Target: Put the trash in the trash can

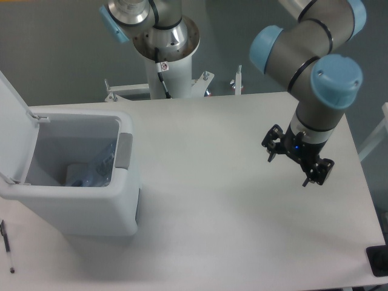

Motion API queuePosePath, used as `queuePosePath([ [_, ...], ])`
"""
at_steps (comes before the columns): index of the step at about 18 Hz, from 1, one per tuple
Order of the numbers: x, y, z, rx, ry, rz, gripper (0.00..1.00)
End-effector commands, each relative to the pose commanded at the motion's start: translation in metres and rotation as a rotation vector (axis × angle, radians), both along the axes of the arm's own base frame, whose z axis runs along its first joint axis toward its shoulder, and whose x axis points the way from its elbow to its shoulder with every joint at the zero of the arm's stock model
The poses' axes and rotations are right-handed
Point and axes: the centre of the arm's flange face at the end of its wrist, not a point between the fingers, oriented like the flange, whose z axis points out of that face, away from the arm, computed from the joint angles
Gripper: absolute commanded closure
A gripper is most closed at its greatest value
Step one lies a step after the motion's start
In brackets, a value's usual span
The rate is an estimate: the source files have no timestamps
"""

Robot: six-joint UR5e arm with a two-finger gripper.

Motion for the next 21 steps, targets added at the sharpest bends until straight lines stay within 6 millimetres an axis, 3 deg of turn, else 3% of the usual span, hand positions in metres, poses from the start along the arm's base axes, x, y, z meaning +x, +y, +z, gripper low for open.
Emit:
queuePosePath([
  [21,-0.0023,-0.0045,0.0013,0.026,0.047,0.006,0.0],
])
